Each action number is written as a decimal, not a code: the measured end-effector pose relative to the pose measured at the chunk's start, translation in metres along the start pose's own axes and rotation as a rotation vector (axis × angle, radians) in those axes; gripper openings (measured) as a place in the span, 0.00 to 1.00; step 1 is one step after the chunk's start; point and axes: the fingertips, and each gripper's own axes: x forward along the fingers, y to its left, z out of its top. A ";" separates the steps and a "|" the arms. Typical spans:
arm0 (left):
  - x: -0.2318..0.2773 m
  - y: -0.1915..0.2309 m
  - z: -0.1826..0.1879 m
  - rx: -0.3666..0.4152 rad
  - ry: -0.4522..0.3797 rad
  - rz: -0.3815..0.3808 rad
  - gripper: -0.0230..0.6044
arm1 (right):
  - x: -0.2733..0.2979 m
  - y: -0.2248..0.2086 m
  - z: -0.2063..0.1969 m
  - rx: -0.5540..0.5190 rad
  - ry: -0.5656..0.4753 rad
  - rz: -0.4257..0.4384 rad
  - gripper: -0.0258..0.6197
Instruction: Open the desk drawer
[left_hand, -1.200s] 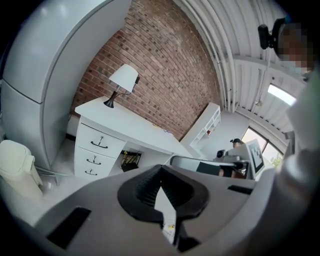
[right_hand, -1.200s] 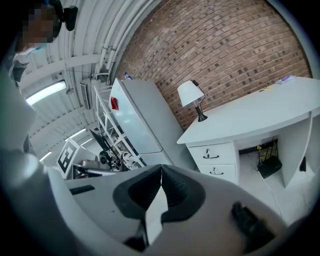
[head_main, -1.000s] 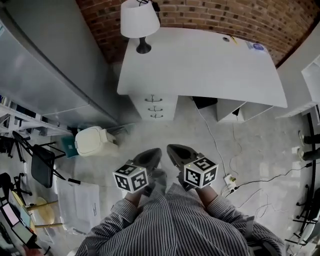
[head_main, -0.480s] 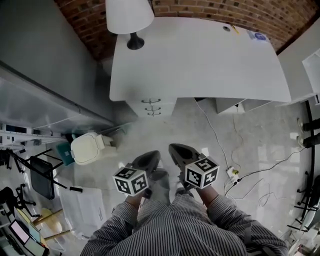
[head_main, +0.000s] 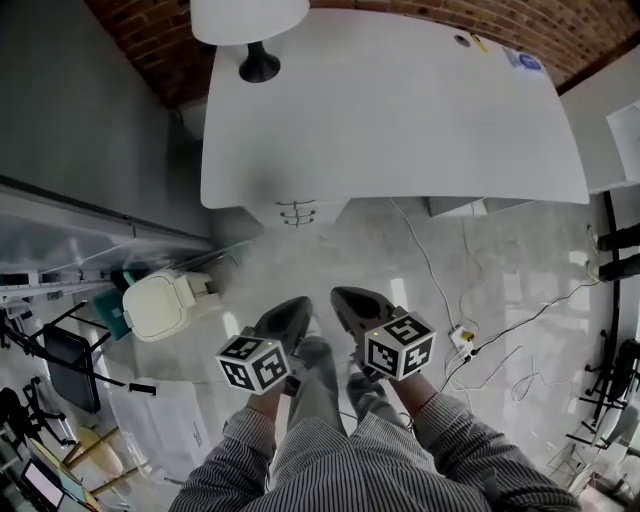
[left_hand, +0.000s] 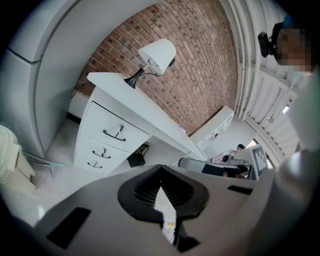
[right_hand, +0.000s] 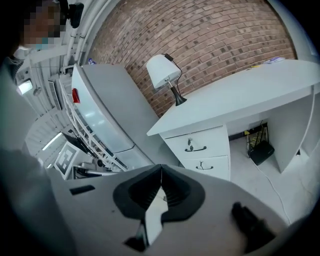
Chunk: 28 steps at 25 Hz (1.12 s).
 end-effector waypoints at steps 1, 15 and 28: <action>0.003 0.005 -0.003 -0.004 0.005 0.003 0.05 | 0.005 -0.004 -0.003 0.013 0.004 0.000 0.07; 0.067 0.079 -0.004 -0.088 -0.014 0.009 0.05 | 0.079 -0.069 -0.022 0.179 -0.033 -0.006 0.07; 0.102 0.129 0.020 -0.133 -0.084 0.021 0.05 | 0.130 -0.103 -0.022 0.355 -0.141 0.057 0.07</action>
